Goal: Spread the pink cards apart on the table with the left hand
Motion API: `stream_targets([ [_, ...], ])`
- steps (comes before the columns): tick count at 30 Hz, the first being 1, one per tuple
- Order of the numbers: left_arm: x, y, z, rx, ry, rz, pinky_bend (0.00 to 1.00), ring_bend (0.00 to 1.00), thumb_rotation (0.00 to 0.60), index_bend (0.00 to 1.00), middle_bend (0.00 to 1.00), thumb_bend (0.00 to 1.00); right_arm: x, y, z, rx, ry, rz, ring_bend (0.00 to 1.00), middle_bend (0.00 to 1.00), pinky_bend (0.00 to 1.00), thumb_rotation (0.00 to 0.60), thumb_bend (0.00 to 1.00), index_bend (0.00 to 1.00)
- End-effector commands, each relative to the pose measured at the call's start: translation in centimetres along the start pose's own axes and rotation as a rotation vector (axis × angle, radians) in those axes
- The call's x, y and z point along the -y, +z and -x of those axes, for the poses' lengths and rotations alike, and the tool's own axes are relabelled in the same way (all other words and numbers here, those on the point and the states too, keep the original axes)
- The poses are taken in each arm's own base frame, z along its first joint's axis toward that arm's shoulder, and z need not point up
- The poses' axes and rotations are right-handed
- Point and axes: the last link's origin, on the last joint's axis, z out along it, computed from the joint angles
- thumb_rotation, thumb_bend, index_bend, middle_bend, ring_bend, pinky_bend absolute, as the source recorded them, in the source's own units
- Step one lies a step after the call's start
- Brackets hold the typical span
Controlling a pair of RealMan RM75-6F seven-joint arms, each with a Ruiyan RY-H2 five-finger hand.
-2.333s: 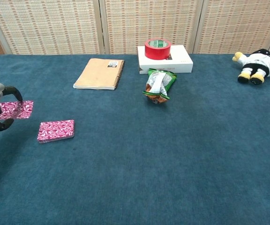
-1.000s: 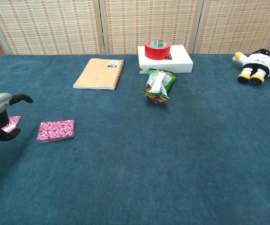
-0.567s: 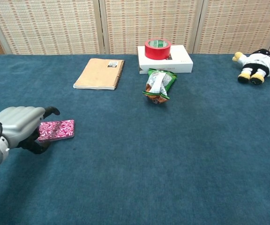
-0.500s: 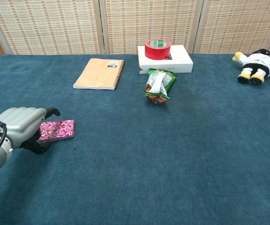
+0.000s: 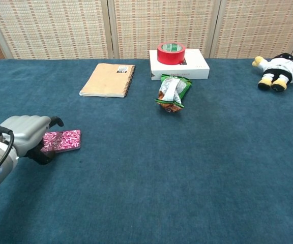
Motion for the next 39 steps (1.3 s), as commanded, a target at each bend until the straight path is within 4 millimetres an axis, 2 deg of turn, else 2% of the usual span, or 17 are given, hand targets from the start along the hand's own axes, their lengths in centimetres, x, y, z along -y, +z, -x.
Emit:
stream_targets([
  [1, -0.2, 0.1, -0.1, 0.008, 0.008, -0.004, 1.00, 1.00, 0.600, 0.17, 1.00, 0.40, 0.0, 0.0, 0.0, -0.001, 0.000, 0.001, 0.56, 0.63, 0.82, 0.600, 0.33, 0.74],
  [22, -1.7, 0.2, -1.8, 0.050, 0.029, -0.038, 1.00, 1.00, 0.600, 0.19, 1.00, 0.41, 0.0, -0.1, 0.0, 0.006, -0.002, -0.003, 0.56, 0.63, 0.82, 0.600, 0.33, 0.74],
  [39, -2.8, 0.3, -2.3, 0.093, 0.049, -0.061, 1.00, 1.00, 0.600, 0.18, 1.00, 0.41, -0.1, -0.1, 0.0, 0.007, -0.002, -0.008, 0.56, 0.63, 0.82, 0.600, 0.33, 0.74],
])
